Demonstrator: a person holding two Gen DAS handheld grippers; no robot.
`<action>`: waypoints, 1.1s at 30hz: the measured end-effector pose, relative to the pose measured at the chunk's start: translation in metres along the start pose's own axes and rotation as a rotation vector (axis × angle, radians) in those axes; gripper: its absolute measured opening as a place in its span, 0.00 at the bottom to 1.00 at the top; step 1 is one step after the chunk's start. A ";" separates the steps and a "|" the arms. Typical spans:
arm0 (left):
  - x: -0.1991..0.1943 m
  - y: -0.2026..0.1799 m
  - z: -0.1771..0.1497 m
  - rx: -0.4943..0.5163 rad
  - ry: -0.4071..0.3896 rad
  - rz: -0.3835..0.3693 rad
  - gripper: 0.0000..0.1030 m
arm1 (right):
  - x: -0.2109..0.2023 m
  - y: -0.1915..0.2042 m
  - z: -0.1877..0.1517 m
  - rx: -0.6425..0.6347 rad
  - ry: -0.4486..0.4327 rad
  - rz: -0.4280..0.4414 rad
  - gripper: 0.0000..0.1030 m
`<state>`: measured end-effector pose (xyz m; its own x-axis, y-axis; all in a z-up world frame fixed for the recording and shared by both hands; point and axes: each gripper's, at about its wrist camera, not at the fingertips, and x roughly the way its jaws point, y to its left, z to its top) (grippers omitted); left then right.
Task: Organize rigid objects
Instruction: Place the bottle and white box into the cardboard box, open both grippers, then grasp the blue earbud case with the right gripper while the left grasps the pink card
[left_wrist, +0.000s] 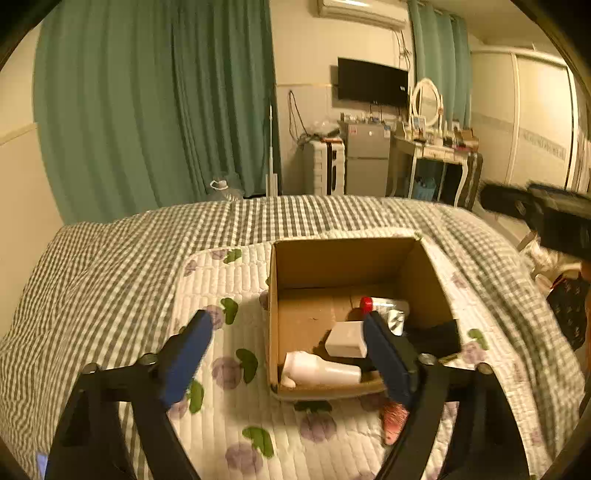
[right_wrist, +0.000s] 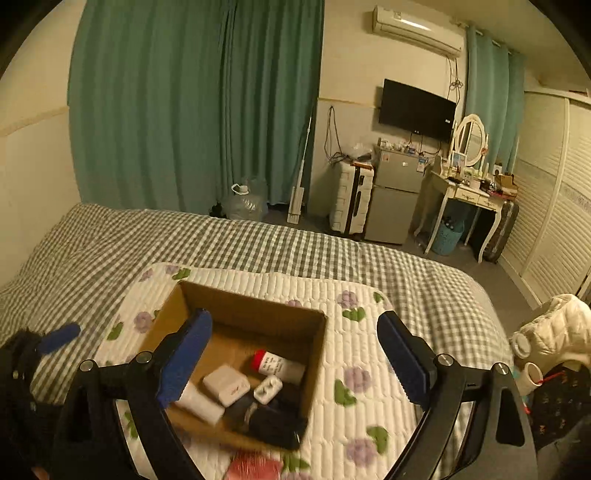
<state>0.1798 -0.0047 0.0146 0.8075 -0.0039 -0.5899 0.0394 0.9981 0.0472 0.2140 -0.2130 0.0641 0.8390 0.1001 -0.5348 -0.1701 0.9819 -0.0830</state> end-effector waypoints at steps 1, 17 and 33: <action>-0.009 0.001 -0.001 -0.006 -0.007 0.001 0.96 | -0.011 0.000 -0.004 -0.007 -0.004 -0.014 0.92; -0.013 0.022 -0.098 -0.083 0.076 0.026 1.00 | 0.010 0.055 -0.161 -0.021 0.203 0.028 1.00; 0.040 0.026 -0.158 -0.102 0.212 0.038 1.00 | 0.083 0.070 -0.251 -0.041 0.425 0.057 0.60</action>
<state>0.1202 0.0303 -0.1350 0.6655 0.0359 -0.7455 -0.0571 0.9984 -0.0029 0.1421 -0.1759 -0.1977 0.5414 0.0708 -0.8378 -0.2375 0.9687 -0.0716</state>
